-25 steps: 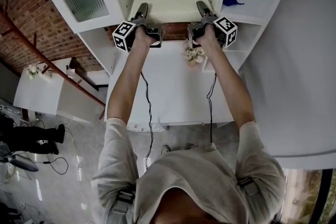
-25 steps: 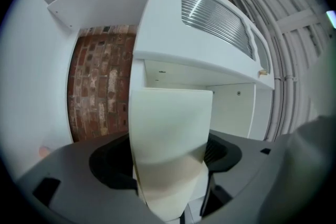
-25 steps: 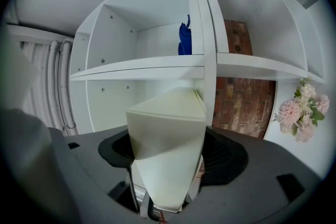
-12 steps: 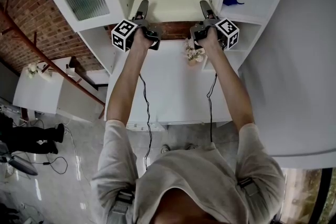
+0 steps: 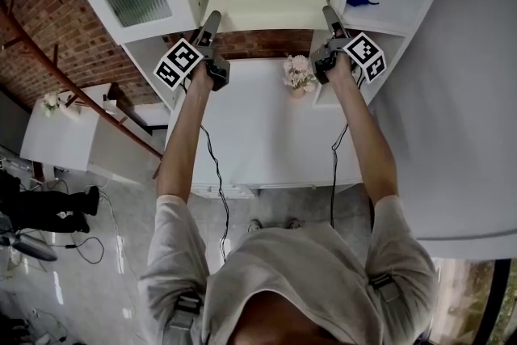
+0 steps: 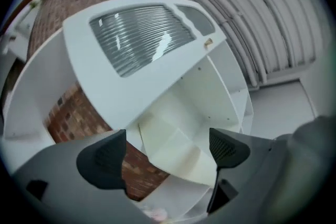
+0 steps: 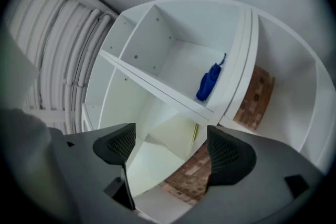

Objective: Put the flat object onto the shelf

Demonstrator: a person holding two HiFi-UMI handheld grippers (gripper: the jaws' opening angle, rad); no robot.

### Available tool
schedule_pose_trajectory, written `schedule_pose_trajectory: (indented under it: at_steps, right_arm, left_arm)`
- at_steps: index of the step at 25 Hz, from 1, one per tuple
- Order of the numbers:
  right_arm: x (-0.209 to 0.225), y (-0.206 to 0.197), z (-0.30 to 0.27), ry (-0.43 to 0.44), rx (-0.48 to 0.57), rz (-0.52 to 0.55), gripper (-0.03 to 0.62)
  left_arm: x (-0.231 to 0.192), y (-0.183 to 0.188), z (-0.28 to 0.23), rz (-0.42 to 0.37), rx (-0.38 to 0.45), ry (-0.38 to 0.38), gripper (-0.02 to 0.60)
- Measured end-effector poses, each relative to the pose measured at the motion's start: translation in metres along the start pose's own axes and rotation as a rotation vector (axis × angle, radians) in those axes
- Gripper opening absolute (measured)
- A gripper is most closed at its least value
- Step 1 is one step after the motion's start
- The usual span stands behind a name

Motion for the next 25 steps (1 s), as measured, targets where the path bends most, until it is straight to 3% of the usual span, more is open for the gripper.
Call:
schedule_pose_trajectory:
  at_steps: [5,7,10,12,18,20,21,25]
  right_arm:
    - [-0.024,0.009,0.018,0.036,-0.035,0.429,0.407]
    - [-0.03,0.003,0.022,0.047,-0.075,0.634,0.407]
    - [-0.034,-0.015,0.026,0.053,-0.169,0.927,0.407]
    - [-0.035,-0.028,0.028,0.06,-0.228,1.037,0.407]
    - [-0.029,-0.038,0.023,0.061,-0.262,0.988,0.396]
    - [-0.032,-0.036,0.02,0.046,-0.24,1.016,0.324]
    - [-0.033,-0.034,0.018,0.032,-0.225,1.028,0.241]
    - [-0.034,-0.029,0.015,0.01,-0.196,1.011,0.218]
  left_arm:
    - [0.012,0.005,0.023,-0.667,-0.096,0.036,0.482]
    - [0.024,0.003,0.026,-0.783,-0.121,0.024,0.482]
    - [0.031,-0.005,0.025,-0.793,-0.166,0.019,0.482]
    - [0.03,-0.012,0.023,-0.807,-0.197,0.024,0.482]
    - [0.033,-0.027,0.012,-0.815,-0.225,0.023,0.48]
    - [0.036,-0.03,0.007,-0.812,-0.228,0.023,0.48]
    - [0.038,-0.03,0.004,-0.801,-0.227,0.022,0.479]
    - [0.04,-0.032,-0.004,-0.778,-0.227,0.026,0.463]
Point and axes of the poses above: the fingertips, and each gripper's own axes: z backward along the fingers, x to its right, y out of its top, the point moved 2 cm from there along z, backward along the fingers, and after that the axes turned 4 degrees about -z, right-handed, at the moved point
